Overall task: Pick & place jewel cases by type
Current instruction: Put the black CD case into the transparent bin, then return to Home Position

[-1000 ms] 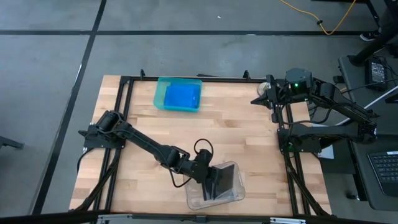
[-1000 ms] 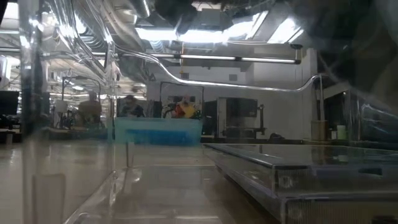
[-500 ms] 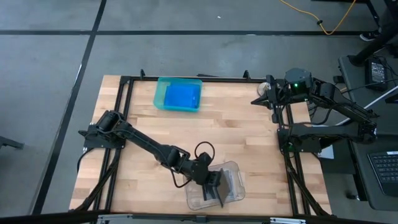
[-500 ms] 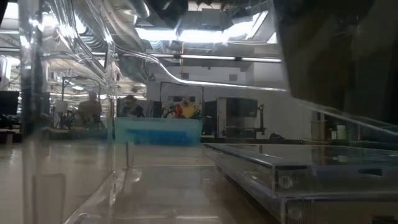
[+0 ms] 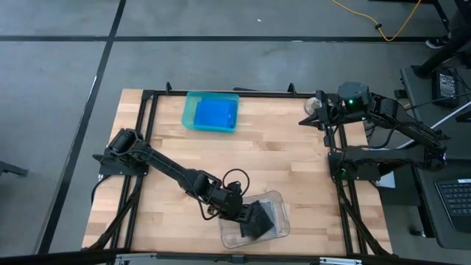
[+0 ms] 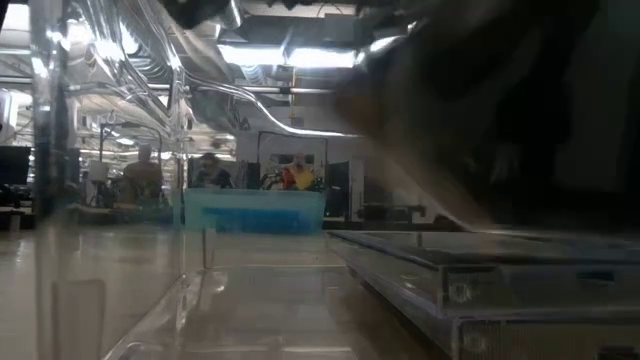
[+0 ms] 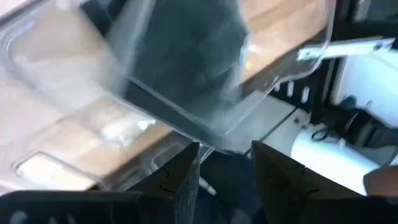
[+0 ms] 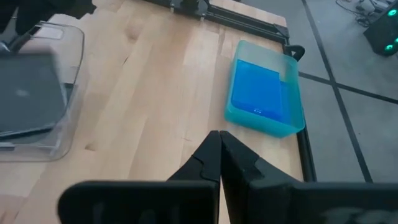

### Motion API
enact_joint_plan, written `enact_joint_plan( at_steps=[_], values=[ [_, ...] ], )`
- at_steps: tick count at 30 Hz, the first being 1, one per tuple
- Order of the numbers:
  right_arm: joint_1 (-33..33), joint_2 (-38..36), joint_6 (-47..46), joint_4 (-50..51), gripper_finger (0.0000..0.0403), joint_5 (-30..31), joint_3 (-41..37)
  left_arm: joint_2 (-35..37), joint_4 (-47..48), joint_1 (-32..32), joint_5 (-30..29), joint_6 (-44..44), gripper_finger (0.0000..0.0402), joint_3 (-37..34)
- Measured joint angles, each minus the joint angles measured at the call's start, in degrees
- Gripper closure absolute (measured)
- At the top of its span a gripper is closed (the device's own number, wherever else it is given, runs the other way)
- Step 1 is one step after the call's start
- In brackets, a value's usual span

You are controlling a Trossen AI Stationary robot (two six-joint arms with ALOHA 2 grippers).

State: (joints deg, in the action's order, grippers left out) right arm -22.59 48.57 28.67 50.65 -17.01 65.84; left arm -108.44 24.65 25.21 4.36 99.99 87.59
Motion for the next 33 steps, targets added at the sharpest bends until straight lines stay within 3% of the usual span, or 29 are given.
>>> enact_joint_plan(
  at_steps=[10, 19, 22, 27, 31, 33],
  values=[
    [0.0, -0.9, 0.2, 0.7, 0.0397, -0.7, 0.0, 1.7, 1.2, -1.1, -1.2, -5.4, 0.0265, 0.9],
    [0.0, -1.6, -4.4, 0.2, 0.0397, -0.7, 0.0, 10.0, 12.1, -0.9, -17.7, -16.8, 0.0265, 3.7],
    [0.0, -3.4, -8.2, -0.3, 0.0397, 0.8, 0.0, 14.5, 15.4, -0.2, -25.1, -24.5, 0.0270, 4.3],
    [0.0, -8.5, -11.7, -0.5, 0.0397, 11.8, 0.0, 24.0, 20.9, -0.5, -35.4, -38.6, 0.0313, 4.5],
    [0.0, -12.8, -13.4, -0.7, 0.0397, 16.4, 0.0, 30.8, 25.1, -4.2, -36.4, -52.8, 0.0382, 4.1],
    [0.0, -14.7, -14.0, -0.7, 0.0397, 16.9, 0.0, 34.2, 24.3, -7.3, -35.7, -60.9, 0.0394, 2.2]
  ],
)
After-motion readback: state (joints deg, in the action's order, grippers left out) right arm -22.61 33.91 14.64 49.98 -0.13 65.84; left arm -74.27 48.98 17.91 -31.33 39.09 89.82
